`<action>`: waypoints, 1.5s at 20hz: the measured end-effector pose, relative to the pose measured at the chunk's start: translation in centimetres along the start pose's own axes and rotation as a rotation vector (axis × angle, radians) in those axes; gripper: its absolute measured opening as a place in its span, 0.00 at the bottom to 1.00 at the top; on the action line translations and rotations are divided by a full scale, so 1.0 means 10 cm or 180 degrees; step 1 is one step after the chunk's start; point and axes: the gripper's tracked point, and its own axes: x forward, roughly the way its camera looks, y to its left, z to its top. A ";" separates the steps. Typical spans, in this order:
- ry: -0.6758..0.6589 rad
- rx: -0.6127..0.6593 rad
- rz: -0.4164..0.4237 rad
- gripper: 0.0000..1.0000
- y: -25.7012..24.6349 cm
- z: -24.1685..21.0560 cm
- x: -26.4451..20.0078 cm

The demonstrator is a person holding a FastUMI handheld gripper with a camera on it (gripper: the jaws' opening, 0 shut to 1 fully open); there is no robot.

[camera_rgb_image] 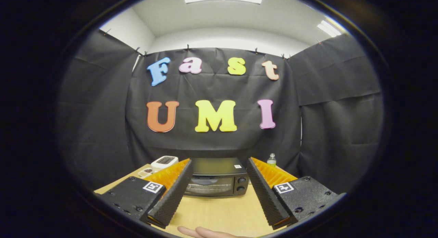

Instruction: Open the toaster oven, put the food inside, and close the toaster oven door.

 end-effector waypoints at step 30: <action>0.0853 -0.0010 0.0270 1.00 0.54 -1.82 2.53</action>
